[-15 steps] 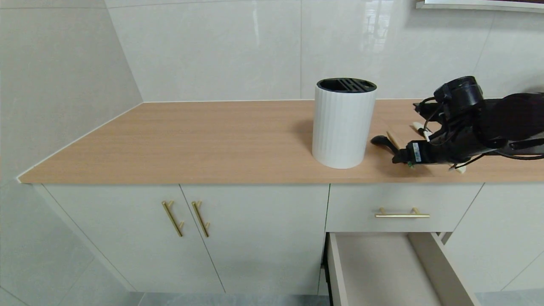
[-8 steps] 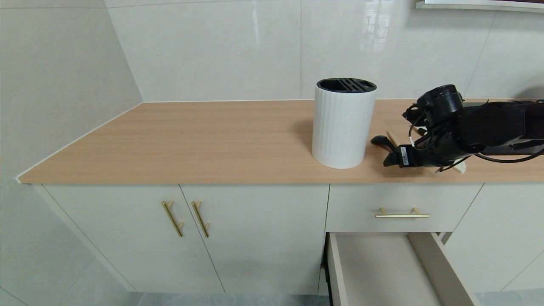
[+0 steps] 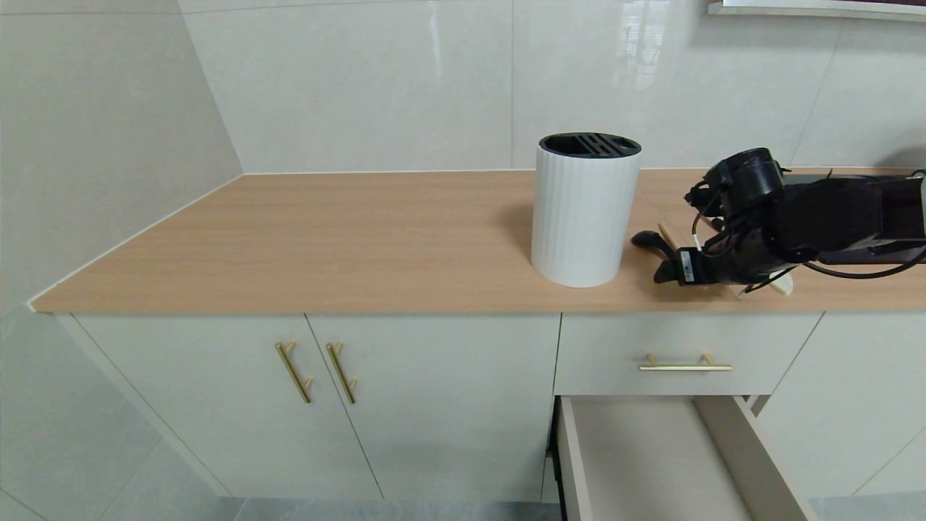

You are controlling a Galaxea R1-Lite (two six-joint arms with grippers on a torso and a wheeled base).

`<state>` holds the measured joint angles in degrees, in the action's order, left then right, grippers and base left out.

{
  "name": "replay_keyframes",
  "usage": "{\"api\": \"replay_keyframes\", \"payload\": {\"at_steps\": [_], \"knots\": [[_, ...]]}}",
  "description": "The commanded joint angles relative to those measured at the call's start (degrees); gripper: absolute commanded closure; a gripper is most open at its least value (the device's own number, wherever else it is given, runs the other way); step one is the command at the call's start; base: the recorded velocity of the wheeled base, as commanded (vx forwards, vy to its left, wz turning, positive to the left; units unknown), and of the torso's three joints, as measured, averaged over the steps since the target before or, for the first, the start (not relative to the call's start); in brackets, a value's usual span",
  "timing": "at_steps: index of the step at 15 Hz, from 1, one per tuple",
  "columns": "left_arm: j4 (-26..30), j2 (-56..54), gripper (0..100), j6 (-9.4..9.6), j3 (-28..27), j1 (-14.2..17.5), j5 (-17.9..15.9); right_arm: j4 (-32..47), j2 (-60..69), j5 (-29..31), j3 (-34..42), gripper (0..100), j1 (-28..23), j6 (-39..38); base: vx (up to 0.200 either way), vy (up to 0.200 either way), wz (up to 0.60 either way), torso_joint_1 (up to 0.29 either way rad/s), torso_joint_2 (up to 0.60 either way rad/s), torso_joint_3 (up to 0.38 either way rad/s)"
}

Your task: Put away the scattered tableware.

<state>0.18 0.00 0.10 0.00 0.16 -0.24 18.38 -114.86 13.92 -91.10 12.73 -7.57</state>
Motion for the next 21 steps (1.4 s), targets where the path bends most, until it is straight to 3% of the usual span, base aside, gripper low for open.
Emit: {"api": "replay_keyframes", "payload": {"at_steps": [1,2,17,21], "knots": [[-0.01,0.09,0,-0.01,0.00,0.02,-0.02,-0.10,-0.01,0.14,0.05,0,-0.25,0.01,0.000,0.000,0.00,0.000,0.00,0.000],[-0.01,0.00,0,-0.01,0.00,0.02,-0.02,-0.10,-0.01,0.14,0.05,100,-0.25,0.01,0.000,0.000,0.00,0.000,0.00,0.000],[-0.01,0.00,0,-0.01,0.00,0.02,-0.02,0.07,4.64,1.55,1.01,100,-2.27,-0.78,0.000,0.000,0.00,0.000,0.00,0.000],[-0.01,0.00,0,-0.01,0.00,0.02,-0.02,0.34,24.16,-1.97,12.70,100,-2.88,-2.89,0.000,0.000,0.00,0.000,0.00,0.000]]}}
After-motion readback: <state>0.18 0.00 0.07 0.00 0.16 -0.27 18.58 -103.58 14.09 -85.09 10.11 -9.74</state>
